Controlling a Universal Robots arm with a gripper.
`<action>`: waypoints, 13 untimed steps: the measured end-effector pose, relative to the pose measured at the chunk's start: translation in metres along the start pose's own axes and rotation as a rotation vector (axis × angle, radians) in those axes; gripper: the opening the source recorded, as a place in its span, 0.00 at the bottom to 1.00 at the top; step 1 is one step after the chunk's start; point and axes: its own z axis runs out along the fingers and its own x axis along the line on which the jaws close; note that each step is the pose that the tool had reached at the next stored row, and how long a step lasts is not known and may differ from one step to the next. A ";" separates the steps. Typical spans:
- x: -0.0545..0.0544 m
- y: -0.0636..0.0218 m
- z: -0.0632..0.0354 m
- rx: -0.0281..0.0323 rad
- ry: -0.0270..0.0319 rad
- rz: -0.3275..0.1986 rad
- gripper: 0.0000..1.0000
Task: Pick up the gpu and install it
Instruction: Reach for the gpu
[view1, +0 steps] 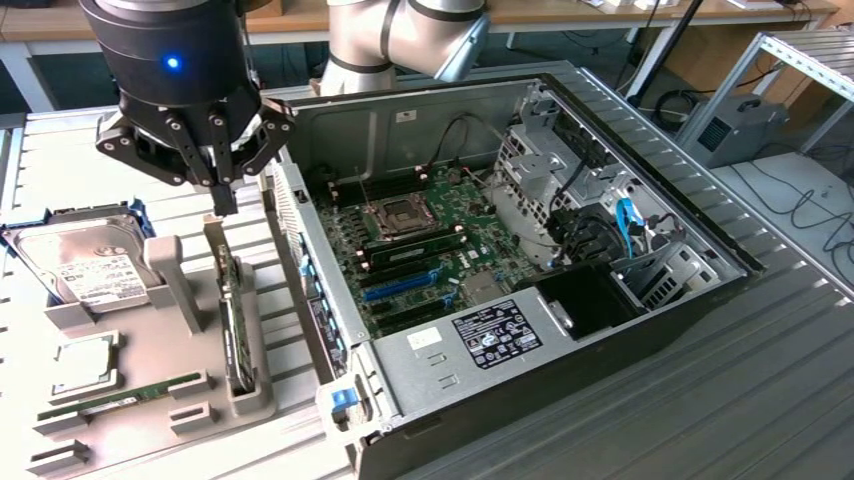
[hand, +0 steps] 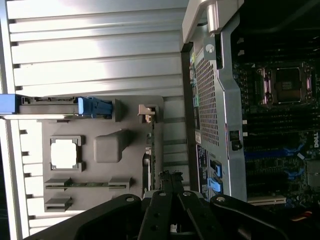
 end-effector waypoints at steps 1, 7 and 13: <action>0.000 -0.0002 0.0000 0.0000 0.0000 0.000 0.11; 0.000 -0.0013 -0.0001 0.0001 0.0000 0.000 0.11; 0.000 -0.0025 -0.0001 0.0000 -0.0001 0.000 0.11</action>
